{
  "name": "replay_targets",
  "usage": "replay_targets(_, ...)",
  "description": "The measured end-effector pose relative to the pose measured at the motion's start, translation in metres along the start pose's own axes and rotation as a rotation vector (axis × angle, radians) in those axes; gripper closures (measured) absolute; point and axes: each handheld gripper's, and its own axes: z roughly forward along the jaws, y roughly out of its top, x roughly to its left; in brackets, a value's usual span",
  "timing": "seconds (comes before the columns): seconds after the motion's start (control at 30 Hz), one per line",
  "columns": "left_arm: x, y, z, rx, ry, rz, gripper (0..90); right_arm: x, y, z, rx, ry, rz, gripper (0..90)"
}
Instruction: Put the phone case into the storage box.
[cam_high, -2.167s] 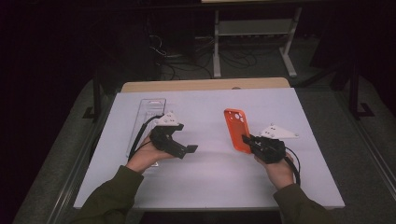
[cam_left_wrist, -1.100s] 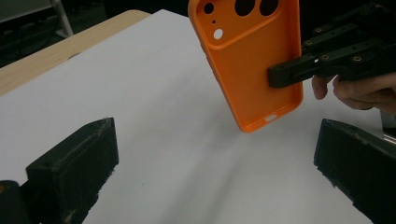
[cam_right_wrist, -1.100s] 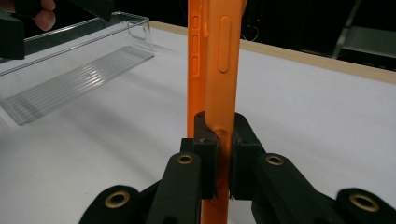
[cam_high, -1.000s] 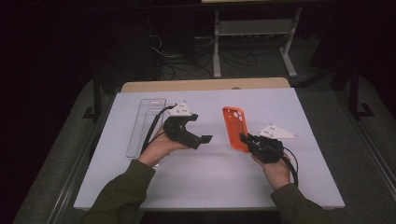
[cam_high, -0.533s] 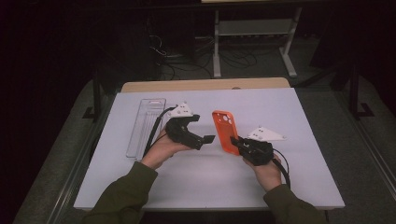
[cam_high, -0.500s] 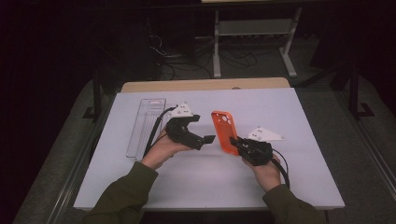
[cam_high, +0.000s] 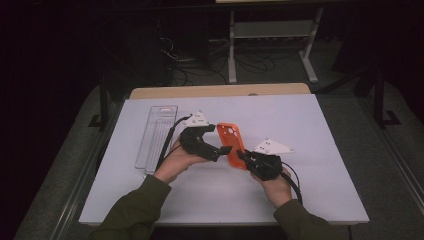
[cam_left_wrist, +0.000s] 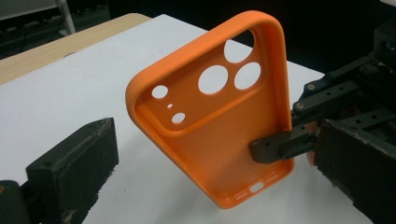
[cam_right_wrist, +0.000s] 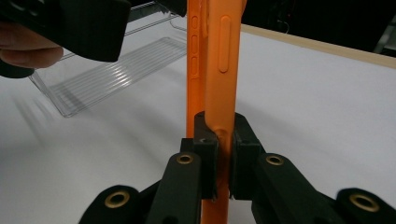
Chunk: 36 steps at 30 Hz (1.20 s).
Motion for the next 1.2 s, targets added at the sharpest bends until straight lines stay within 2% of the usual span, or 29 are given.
replay_targets(0.33, -0.003, 0.001, 0.002, 0.000, 0.002, -0.007, 0.0, 0.005, 0.000, 0.003, -0.005, 0.001, -0.012, 82.6)
replay_targets(0.47, -0.002, 0.001, 0.002, -0.001, 0.004, -0.004, 0.0, 0.007, 0.000, 0.003, 0.005, 0.003, 0.005, 82.6)
replay_targets(0.6, -0.003, 0.001, 0.003, -0.009, 0.010, -0.015, 0.0, 0.008, 0.001, 0.004, -0.008, -0.002, -0.003, 82.6)
replay_targets(0.77, -0.003, 0.001, 0.005, -0.013, 0.013, -0.005, 0.0, 0.012, 0.001, 0.005, -0.016, -0.009, -0.005, 82.5)
replay_targets(0.8, -0.004, 0.001, 0.005, -0.019, 0.014, -0.023, 0.0, 0.013, 0.001, 0.006, -0.018, -0.009, -0.002, 82.5)
replay_targets(0.87, -0.004, 0.001, 0.005, -0.025, 0.019, -0.025, 0.0, 0.014, 0.001, 0.006, -0.015, -0.009, 0.000, 82.5)
replay_targets(1.0, -0.002, 0.002, 0.004, -0.035, 0.018, -0.055, 0.0, 0.016, 0.000, 0.007, -0.018, -0.019, -0.009, 82.5)
replay_targets(1.2, -0.001, 0.002, 0.005, -0.032, 0.030, -0.060, 0.0, 0.023, -0.001, 0.010, -0.008, -0.045, -0.013, 82.3)
